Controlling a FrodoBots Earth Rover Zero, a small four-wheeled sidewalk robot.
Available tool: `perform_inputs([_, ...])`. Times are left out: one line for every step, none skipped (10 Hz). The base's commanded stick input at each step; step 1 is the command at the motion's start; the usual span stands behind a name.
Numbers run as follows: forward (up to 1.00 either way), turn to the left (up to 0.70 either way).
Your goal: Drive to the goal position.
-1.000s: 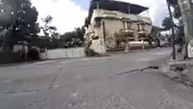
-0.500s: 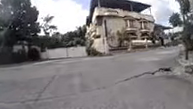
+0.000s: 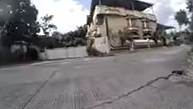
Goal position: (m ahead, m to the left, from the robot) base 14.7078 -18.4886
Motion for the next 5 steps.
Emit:
perform_inputs([1.0,-0.37])
perform_inputs([1.0,-0.38])
perform_inputs([1.0,-0.39])
perform_inputs([1.0,-0.4])
perform_inputs([1.0,-0.39])
